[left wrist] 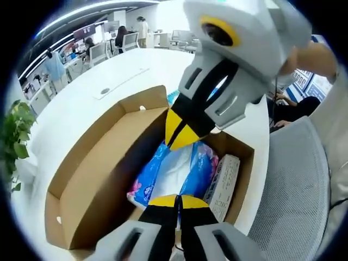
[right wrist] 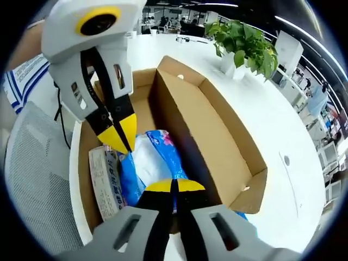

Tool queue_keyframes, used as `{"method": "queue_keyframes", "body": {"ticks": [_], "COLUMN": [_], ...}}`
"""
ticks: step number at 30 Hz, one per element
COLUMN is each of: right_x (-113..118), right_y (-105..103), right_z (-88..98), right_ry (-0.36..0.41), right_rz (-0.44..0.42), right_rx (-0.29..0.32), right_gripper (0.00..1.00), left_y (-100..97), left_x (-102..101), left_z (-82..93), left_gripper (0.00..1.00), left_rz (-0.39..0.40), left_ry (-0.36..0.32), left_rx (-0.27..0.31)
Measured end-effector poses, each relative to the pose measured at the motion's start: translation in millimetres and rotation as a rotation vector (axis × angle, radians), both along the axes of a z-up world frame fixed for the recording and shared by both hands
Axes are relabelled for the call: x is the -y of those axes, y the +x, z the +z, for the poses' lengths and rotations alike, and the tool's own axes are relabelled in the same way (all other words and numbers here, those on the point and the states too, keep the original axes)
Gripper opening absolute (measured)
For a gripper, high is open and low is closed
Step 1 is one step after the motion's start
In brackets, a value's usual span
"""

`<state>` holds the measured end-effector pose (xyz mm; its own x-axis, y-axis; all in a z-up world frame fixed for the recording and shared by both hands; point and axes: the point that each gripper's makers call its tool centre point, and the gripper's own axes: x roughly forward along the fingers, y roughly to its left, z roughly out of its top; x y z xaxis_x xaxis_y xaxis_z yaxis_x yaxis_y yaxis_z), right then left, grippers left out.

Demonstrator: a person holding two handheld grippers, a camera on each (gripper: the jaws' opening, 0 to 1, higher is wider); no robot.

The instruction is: Operate the shoe box by opening the lid, removing the specified soft item, and placing it in the target area until the item is outside and the box remains undamaged.

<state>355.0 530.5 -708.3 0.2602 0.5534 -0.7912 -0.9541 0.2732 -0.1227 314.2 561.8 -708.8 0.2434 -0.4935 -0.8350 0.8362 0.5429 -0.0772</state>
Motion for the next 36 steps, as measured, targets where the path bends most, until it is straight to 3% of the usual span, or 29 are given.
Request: {"method": "queue_keyframes", "body": {"ticks": [16, 26, 36], "right_x": [-0.1, 6.4, 27.2], "right_y": [-2.8, -0.5, 4.9], "right_z": [49.4, 85.4, 114.7], "right_ry": [0.05, 0.082, 0.109], "right_rz": [0.036, 0.049, 0.026], "right_rx": [0.067, 0.133, 0.176], "right_gripper": [0.0, 0.0, 0.0], "left_y": [-2.0, -1.1, 1.6], "left_x": [-0.3, 11.6, 33.8], "left_z": [49.1, 83.3, 110.7], "left_gripper": [0.0, 0.0, 0.0], "left_rz": [-0.016, -0.023, -0.055], "left_ry": [-0.004, -0.012, -0.028], "left_rx": [0.083, 0.131, 0.169]}}
